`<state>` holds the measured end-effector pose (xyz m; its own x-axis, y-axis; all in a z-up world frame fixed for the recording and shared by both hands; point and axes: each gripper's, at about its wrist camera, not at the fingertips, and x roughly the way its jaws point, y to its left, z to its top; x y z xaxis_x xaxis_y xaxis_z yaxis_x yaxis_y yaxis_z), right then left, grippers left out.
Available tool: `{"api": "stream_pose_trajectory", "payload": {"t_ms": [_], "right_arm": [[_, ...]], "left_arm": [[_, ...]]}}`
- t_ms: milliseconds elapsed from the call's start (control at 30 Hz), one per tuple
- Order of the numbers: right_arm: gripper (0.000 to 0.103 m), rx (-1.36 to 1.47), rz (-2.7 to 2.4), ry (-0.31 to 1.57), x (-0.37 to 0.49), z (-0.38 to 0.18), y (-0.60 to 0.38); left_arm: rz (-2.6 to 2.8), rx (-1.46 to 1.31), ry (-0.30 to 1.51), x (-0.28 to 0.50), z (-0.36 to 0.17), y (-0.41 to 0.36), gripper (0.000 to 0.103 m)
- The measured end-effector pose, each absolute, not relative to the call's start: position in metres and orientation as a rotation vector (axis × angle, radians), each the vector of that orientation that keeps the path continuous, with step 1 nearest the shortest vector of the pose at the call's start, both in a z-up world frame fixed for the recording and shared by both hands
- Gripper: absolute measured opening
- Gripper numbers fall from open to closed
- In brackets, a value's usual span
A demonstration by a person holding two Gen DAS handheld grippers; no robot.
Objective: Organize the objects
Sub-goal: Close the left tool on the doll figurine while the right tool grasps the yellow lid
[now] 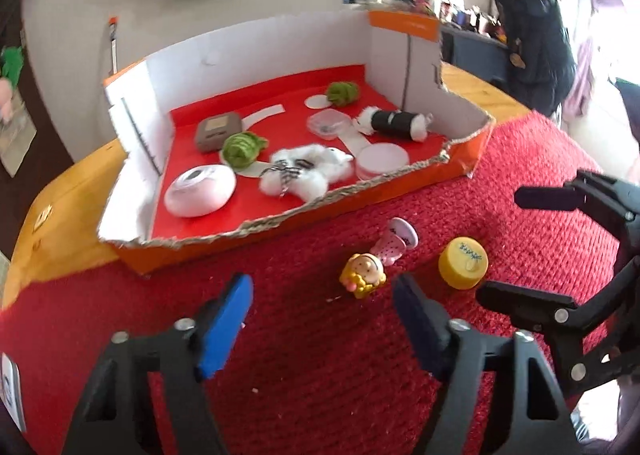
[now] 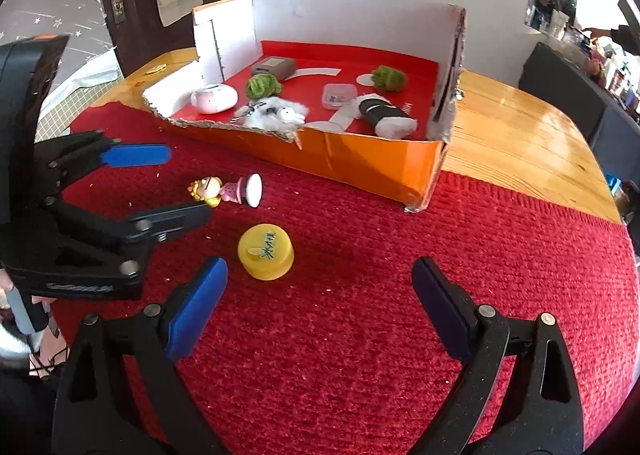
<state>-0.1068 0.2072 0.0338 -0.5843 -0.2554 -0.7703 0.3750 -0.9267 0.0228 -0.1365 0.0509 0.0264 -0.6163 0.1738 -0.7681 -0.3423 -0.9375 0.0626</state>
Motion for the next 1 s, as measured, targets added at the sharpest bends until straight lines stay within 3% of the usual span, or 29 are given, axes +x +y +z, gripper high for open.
{"api": "stream_pose_trajectory", "payload": {"t_ms": [267, 433, 633, 1000], "right_arm": [[0.07, 1.2, -2.486, 0.272, -0.11, 0.029, 0.194], [0.058, 1.195, -2.474, 0.308, -0.11, 0.028, 0.186], [0.029, 1.175, -2.422, 0.275, -0.108, 0.03, 0.183], [0.029, 1.111, -2.45, 0.216, -0.097, 0.043, 0.185]], "left_arm": [[2.494, -1.155, 0.305, -0.143, 0.024, 0.061, 0.053], [2.416, -1.136, 0.257, -0.146, 0.024, 0.064, 0.026], [2.385, -1.116, 0.181, -0.143, 0.026, 0.059, 0.023], [2.437, -1.074, 0.044, -0.123, 0.039, 0.033, 0.023]]}}
